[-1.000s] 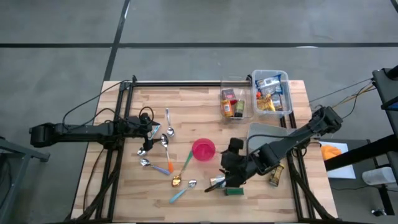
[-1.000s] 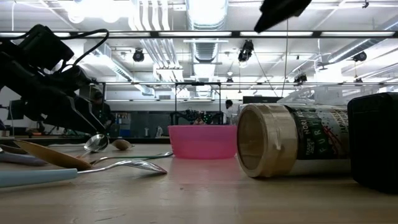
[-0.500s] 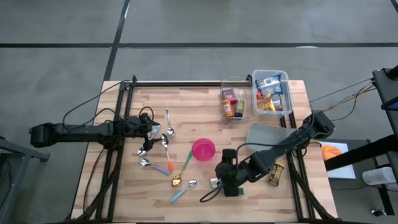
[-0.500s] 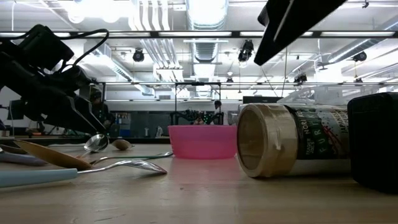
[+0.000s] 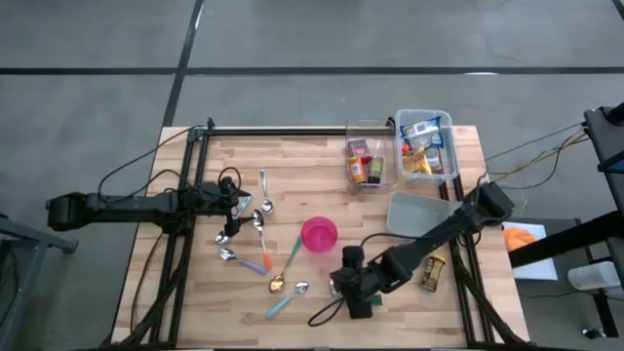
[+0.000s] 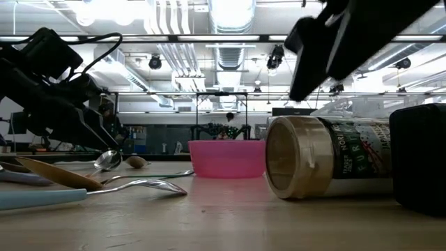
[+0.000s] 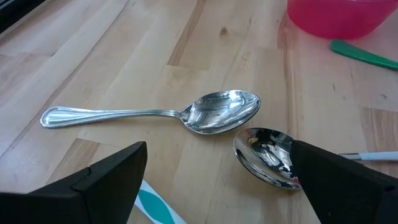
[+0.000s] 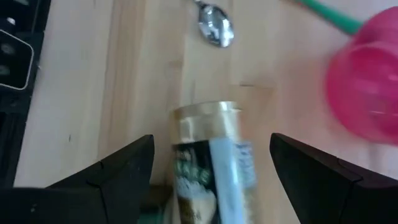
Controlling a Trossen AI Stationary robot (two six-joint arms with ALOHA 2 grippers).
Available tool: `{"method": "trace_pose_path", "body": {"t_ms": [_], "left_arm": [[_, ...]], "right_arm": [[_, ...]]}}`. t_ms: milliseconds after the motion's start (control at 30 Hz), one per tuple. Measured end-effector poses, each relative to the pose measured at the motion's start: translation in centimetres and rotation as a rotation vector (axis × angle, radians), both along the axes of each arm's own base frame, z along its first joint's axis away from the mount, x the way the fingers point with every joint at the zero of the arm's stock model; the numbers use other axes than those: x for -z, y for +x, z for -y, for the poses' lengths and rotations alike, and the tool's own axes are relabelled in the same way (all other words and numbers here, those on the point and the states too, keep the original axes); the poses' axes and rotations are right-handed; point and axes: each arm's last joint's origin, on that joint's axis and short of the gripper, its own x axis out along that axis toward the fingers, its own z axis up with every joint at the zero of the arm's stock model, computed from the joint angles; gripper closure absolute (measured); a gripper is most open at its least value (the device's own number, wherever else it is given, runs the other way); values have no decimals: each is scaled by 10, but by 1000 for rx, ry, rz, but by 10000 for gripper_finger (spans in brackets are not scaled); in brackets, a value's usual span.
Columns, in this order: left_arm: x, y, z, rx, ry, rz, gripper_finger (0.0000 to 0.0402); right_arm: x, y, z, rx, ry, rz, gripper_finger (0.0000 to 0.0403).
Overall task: Pick & Place Food Item
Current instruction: Put the golden seasoning bottle into the transparent bin
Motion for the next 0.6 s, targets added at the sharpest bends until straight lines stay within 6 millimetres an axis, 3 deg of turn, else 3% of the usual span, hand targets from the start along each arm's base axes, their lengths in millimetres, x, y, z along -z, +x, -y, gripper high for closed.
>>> {"method": "trace_pose_path", "body": {"t_ms": [133, 600], "left_arm": [[0, 0, 0, 1, -1, -4, 5], [0, 0, 0, 0, -1, -4, 6]], "right_arm": [[16, 5, -3, -9, 7, -27, 85], [43, 20, -5, -35, 86, -70, 85]]}}
